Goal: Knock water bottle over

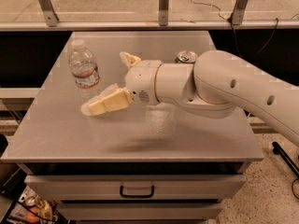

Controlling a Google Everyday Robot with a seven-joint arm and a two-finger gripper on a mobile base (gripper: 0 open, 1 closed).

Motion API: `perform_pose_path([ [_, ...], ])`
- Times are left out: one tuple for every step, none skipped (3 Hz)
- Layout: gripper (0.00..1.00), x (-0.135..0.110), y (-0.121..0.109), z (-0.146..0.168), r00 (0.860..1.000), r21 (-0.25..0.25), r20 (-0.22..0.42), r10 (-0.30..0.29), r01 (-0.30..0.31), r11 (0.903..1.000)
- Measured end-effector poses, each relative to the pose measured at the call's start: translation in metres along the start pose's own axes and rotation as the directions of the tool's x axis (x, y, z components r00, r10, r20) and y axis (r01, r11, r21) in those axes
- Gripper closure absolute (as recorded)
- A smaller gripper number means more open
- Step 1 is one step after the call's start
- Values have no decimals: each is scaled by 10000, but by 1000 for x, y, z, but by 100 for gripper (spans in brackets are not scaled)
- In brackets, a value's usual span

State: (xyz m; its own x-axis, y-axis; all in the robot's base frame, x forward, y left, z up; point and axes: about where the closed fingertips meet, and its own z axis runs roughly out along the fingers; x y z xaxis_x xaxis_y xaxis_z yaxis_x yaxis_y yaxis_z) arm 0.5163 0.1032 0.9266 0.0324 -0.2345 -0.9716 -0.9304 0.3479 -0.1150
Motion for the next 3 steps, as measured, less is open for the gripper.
perform_pose_path([
  [0,0,-3,13,9997,-68,147,197,-196,9998],
  [0,2,-4,23,9984,-65,321,458,-456,9989],
  [15,3,-6,32,9973,-230,478,551,-541,9983],
])
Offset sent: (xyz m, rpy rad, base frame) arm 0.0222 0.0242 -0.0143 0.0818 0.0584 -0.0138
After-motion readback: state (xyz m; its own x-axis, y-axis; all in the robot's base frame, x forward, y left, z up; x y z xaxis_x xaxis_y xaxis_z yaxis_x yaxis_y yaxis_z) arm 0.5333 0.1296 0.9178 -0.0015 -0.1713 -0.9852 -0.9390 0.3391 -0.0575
